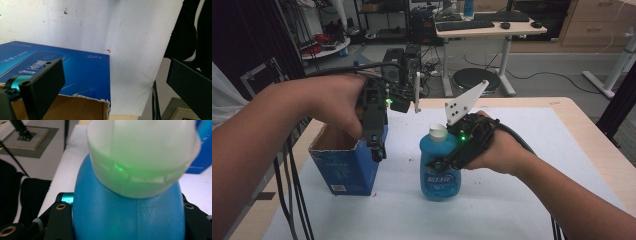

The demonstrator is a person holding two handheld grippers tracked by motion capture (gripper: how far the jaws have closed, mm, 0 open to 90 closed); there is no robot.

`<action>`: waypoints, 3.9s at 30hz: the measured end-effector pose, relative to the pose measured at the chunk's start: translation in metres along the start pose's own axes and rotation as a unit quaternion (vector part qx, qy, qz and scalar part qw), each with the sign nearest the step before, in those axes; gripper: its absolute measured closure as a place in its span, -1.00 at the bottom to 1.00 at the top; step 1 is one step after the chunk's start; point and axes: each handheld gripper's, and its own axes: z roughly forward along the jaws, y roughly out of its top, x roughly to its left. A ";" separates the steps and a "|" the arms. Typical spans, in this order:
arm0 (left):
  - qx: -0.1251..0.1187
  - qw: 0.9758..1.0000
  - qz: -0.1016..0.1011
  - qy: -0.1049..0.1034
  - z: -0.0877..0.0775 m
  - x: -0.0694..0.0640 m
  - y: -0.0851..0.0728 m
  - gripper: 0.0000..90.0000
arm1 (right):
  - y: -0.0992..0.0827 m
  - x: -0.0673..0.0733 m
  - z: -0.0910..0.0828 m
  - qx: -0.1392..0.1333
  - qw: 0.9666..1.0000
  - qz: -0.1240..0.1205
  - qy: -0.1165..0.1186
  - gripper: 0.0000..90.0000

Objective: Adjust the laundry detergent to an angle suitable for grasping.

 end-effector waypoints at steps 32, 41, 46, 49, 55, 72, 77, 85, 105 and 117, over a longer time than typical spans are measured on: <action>-0.004 1.000 0.000 0.000 0.000 0.001 0.003 -0.96 | -0.015 0.017 0.014 0.000 0.999 -0.020 0.043 -0.04; 0.000 1.000 0.000 0.000 0.000 0.000 0.003 -0.96 | -0.016 0.017 0.014 -0.003 0.999 -0.019 0.045 -0.05; -0.003 1.000 0.000 0.000 -0.001 0.000 0.003 -0.96 | -0.015 0.016 0.014 -0.003 0.999 -0.017 0.048 -0.08; -0.004 1.000 0.000 0.001 -0.001 0.001 0.003 -0.96 | -0.014 0.017 0.013 -0.012 0.999 -0.016 0.048 -0.12; 0.001 1.000 -0.002 0.001 -0.002 0.003 0.003 -0.96 | -0.014 0.017 0.011 -0.014 0.999 -0.016 0.047 -0.14; 0.004 1.000 -0.003 0.002 -0.003 0.002 0.004 -0.96 | -0.013 0.018 0.008 -0.017 0.999 -0.014 0.039 -0.28; 0.004 1.000 -0.001 0.001 -0.002 0.002 0.005 -0.96 | -0.013 0.019 0.007 -0.017 0.999 -0.012 0.041 -0.31; 0.005 1.000 -0.001 0.000 -0.001 0.004 0.004 -0.96 | -0.014 0.018 0.000 -0.018 0.999 -0.006 0.032 -0.48; 0.003 1.000 -0.004 0.000 0.000 0.005 0.001 -0.96 | -0.016 0.016 -0.017 0.007 0.999 0.014 0.032 -0.69; -0.002 1.000 -0.004 0.001 -0.002 0.005 0.000 -0.96 | -0.006 0.012 -0.039 0.050 0.998 0.023 0.027 -0.77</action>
